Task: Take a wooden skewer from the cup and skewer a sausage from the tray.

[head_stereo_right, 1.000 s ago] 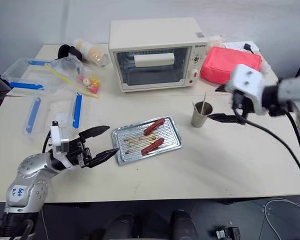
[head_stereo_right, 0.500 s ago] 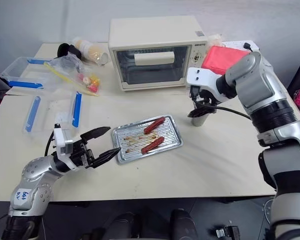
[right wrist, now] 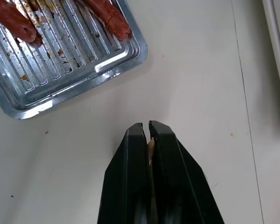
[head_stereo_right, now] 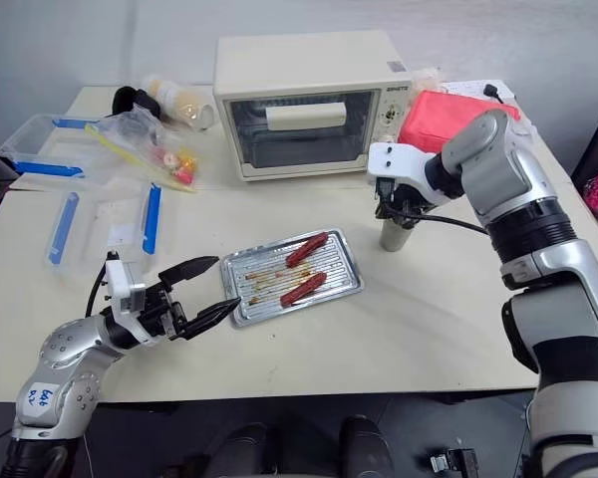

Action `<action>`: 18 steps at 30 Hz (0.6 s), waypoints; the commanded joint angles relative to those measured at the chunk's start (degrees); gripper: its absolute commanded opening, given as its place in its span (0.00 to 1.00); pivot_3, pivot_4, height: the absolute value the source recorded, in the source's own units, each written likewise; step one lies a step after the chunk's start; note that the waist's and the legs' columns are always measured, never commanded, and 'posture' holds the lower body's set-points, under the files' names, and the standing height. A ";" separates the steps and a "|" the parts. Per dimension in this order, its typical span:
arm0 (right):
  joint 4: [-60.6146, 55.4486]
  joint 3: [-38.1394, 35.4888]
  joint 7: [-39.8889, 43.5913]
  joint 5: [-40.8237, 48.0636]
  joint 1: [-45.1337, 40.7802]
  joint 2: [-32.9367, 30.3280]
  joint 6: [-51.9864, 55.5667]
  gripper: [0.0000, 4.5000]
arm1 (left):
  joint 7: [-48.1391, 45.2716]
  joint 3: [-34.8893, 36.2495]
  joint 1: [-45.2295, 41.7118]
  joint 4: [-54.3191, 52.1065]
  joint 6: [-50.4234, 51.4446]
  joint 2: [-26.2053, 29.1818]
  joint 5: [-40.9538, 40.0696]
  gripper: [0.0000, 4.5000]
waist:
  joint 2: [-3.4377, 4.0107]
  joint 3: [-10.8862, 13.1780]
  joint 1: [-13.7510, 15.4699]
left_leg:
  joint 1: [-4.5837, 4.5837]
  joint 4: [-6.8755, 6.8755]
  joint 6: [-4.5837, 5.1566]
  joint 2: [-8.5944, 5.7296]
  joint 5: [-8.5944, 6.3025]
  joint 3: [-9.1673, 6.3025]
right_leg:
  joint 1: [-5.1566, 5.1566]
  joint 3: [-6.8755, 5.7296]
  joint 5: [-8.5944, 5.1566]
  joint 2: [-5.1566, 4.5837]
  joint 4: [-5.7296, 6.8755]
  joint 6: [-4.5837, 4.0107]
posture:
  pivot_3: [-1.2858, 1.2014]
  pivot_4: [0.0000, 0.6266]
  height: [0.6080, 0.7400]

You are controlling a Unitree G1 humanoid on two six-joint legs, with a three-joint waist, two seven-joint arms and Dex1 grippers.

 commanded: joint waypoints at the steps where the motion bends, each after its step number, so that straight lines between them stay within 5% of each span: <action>1: -0.68 -2.87 2.91 0.48 -3.14 -1.51 -0.21 0.00 | -0.16 0.76 -1.36 -1.60 -0.32 0.55 -0.78 1.00 | 0.00 0.00 -0.03 | 0.00 0.00 0.00 0.00 0.00 0.01 | 0.00 0.01 0.00 0.00 0.00 0.00 | 0.52 0.24 1.00; 12: -0.02 -10.01 8.64 5.41 -12.37 -4.31 5.71 0.00 | -1.04 0.03 -3.92 0.56 0.41 -0.67 -1.95 1.00 | 0.04 0.03 -0.06 | 0.00 -0.04 -0.01 0.00 -0.01 0.00 | -0.01 0.01 0.00 0.01 -0.04 0.00 | 0.52 0.24 1.00; 18: -3.53 -15.45 6.52 12.79 -11.40 -0.61 14.03 0.00 | -0.55 -2.83 -5.79 2.63 -2.98 -4.16 0.74 1.00 | 0.04 0.02 -0.02 | 0.00 -0.04 -0.02 0.01 -0.01 0.01 | -0.01 0.01 0.00 0.01 -0.02 0.00 | 0.52 0.24 1.00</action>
